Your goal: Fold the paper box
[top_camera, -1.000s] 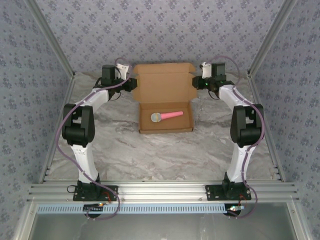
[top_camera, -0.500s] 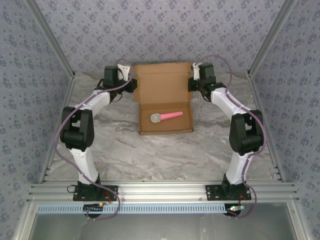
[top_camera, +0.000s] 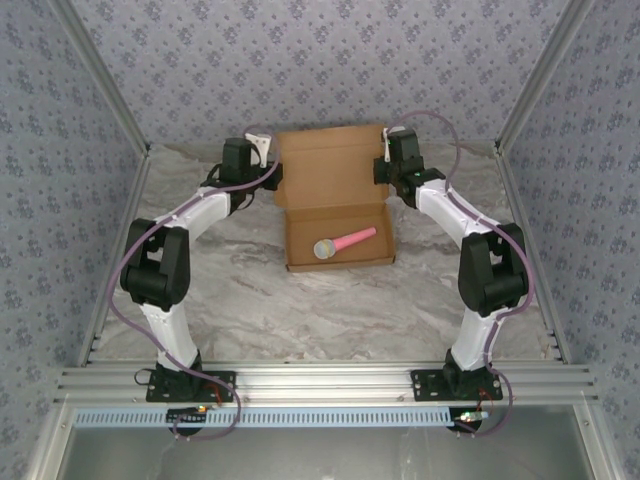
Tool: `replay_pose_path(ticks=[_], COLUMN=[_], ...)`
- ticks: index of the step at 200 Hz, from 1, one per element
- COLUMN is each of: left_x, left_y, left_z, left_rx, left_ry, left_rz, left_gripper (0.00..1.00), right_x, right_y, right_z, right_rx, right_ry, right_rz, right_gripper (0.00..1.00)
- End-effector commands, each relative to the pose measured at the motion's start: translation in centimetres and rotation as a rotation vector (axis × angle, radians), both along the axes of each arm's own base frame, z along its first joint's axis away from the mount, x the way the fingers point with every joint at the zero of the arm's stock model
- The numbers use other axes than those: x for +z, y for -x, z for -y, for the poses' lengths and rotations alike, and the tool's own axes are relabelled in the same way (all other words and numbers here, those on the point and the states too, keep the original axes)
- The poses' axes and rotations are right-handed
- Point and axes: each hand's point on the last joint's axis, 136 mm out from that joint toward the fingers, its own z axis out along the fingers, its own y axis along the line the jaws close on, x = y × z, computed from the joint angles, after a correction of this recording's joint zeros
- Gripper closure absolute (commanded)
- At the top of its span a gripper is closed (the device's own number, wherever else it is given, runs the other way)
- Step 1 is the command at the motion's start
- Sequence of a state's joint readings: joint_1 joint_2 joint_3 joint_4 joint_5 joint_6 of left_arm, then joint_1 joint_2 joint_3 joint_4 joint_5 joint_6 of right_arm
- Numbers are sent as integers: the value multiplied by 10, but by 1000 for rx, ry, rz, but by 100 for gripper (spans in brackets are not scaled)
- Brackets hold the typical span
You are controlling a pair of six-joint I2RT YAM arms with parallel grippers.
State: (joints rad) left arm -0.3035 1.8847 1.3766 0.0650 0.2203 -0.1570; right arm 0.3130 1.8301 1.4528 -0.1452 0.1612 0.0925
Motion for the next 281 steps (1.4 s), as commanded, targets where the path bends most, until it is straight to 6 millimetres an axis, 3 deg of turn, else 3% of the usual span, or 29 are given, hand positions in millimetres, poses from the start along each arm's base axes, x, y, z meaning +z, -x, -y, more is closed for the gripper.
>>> replay_pose_path(ticks=[1, 32, 91, 148, 199, 235, 281], left_x=[16, 11, 21, 46, 70, 75, 75], left_y=[6, 7, 4, -3, -3, 1, 8], left_z=[1, 1, 1, -1, -5, 1, 4], left_rx=[-16, -23, -21, 143, 304, 386, 444], left_ry=[-14, -29, -30, 49, 150, 135, 138], left_rz=[5, -29, -17, 51, 110, 171, 231], left_gripper=[84, 85, 100, 100, 100, 100, 100], right_x=[24, 23, 27, 31, 57, 66, 64], right_y=[1, 1, 3, 3, -4, -9, -11], right_z=[3, 4, 2, 2, 0, -7, -11], right_rx=[-11, -11, 20, -27, -84, -100, -81], right_ry=[-20, -22, -27, -21, -56, -116, -163], right_rz=[63, 60, 48, 56, 156, 225, 271], right_gripper=[95, 95, 93, 96, 98, 98, 99])
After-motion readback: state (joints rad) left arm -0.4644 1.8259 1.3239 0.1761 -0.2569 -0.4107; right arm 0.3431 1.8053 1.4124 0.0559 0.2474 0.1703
